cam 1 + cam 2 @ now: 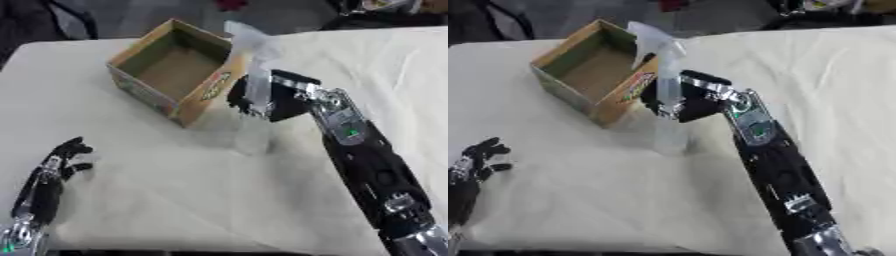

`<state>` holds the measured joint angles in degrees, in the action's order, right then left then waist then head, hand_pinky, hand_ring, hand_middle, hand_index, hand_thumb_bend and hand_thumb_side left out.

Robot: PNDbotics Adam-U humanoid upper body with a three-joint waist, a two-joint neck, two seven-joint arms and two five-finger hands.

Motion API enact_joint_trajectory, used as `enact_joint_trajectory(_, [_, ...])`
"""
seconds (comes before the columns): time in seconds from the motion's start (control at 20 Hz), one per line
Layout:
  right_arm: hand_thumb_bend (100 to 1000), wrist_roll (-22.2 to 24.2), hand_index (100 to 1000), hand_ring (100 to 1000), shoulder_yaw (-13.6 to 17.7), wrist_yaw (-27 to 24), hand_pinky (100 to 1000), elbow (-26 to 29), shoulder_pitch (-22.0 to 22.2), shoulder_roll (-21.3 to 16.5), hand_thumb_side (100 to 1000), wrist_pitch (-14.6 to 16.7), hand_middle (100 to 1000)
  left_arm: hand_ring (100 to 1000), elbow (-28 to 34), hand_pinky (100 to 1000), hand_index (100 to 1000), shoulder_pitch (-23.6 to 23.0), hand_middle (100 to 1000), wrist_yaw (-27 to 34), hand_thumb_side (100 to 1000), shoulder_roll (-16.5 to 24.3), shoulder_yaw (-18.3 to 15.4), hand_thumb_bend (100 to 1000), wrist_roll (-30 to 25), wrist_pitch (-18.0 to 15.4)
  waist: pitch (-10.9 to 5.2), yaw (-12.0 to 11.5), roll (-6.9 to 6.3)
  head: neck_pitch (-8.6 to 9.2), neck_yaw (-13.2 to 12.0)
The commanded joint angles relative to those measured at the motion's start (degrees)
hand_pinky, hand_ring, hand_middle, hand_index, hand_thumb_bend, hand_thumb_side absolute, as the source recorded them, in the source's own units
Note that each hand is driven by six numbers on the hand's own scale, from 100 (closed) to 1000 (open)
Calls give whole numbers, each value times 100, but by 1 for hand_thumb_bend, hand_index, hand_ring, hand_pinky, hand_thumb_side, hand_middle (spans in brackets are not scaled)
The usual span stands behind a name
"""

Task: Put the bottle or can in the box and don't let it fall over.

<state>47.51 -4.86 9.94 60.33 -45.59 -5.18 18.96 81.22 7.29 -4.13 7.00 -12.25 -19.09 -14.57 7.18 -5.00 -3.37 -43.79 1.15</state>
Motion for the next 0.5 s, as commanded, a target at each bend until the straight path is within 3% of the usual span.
enact_joint_trajectory(0.05, [100,-18,473,532,38,100,437,6,-95,-11,428,99,448,954,-39,751,893,12,692,-74,1000,48,-33,104,-2,45,-25,-22,17,0,22])
enact_joint_trajectory(0.3, [100,-190,247,350,65,56,256,-21,-91,-19,446,119,250,954,-42,752,893,34,692,-79,1000,40,-27,105,-12,57,-20,-33,24,-1,19])
enact_joint_trajectory(0.45, [100,-435,185,289,95,-1,212,-14,-101,-42,447,118,188,954,-44,752,893,36,692,-91,1000,38,-26,105,-14,58,-21,-30,27,-5,17])
enact_joint_trajectory(0.5, [100,-551,147,231,109,-42,161,6,-114,-53,463,125,135,954,-43,752,893,37,692,-96,1000,37,-24,104,-16,57,-22,-30,26,-3,17])
